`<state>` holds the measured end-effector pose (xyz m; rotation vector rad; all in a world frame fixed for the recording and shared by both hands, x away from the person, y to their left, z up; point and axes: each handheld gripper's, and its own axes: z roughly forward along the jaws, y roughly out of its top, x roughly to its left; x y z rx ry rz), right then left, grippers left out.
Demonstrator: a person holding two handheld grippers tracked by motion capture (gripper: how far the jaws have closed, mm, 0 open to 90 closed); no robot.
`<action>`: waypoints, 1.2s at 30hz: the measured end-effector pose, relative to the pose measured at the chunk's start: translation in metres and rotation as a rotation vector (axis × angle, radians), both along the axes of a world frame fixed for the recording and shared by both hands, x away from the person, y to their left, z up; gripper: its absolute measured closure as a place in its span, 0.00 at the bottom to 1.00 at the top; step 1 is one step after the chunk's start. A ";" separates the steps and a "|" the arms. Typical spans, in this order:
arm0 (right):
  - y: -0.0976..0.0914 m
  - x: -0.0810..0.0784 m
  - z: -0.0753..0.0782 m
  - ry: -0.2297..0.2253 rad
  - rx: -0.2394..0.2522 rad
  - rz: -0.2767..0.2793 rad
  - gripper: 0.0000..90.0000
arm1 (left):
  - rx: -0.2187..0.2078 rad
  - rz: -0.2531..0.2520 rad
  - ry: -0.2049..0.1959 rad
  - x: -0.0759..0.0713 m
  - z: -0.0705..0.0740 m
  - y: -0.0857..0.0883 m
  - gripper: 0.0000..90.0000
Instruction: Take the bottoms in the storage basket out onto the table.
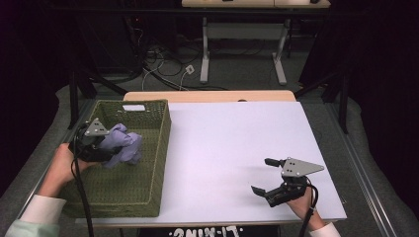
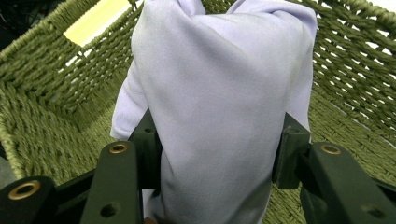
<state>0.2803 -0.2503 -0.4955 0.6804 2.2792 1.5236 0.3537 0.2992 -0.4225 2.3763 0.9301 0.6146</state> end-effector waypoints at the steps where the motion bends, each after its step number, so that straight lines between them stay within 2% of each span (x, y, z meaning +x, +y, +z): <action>1: 0.000 0.000 0.000 0.001 0.001 0.000 0.00 | -0.004 0.003 -0.002 0.000 0.001 0.000 0.55; 5: 0.000 0.000 0.000 0.001 0.000 0.000 0.00 | -0.007 -0.011 -0.014 0.001 0.003 -0.001 0.55; 12: 0.000 0.000 0.000 0.001 -0.001 0.000 0.00 | -0.027 -0.001 -0.042 0.003 0.008 -0.002 0.55; 19: 0.000 0.000 0.000 0.001 -0.003 0.001 0.00 | -0.037 -0.012 -0.052 0.005 0.012 -0.004 0.55; 36: 0.001 0.000 -0.001 0.006 -0.003 0.008 0.00 | -0.078 0.006 -0.094 0.009 0.026 -0.001 0.55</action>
